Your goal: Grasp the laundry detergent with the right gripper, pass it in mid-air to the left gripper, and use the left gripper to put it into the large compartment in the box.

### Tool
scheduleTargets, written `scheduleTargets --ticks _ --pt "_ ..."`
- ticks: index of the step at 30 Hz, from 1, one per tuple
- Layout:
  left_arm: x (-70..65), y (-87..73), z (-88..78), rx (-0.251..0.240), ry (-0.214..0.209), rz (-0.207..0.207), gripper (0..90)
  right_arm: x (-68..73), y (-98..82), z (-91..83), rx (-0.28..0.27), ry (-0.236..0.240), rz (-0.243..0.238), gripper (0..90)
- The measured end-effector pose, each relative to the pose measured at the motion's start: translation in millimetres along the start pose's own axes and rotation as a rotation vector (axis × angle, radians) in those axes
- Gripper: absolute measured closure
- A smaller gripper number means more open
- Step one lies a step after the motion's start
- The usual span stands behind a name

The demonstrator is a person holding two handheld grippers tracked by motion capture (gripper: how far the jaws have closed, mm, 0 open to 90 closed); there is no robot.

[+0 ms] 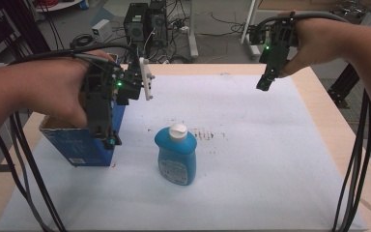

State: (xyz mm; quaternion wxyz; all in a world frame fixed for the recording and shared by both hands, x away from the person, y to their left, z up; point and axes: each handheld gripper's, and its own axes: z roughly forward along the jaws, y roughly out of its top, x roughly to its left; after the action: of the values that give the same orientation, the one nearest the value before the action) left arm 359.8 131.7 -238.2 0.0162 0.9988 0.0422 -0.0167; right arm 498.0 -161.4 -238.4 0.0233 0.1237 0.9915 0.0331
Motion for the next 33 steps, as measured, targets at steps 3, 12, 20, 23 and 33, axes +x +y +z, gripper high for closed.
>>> scheduleTargets --ticks 3,12,20,23,33 --pt "-2.2 1.1 0.9 0.006 0.0 0.006 1.8 3.1 -2.0 -1.4 -0.016 -0.001 -0.003 1.3" --pt "-3.1 3.1 0.7 -0.001 0.002 0.03 1.9 12.3 -14.3 -5.2 -0.074 -0.005 0.001 1.3" --pt "-3.6 2.7 8.3 0.009 0.004 0.042 1.8 32.6 -20.6 -5.3 -0.16 0.015 -0.011 1.3" --pt "-4.6 1.2 9.2 0.004 0.007 0.041 1.8 40.5 -24.3 -2.5 -0.19 0.025 -0.01 1.3" --pt "-6.0 1.5 9.0 -0.004 0.014 0.059 1.8 69.5 -32.0 12.3 -0.257 0.067 -0.008 1.3"
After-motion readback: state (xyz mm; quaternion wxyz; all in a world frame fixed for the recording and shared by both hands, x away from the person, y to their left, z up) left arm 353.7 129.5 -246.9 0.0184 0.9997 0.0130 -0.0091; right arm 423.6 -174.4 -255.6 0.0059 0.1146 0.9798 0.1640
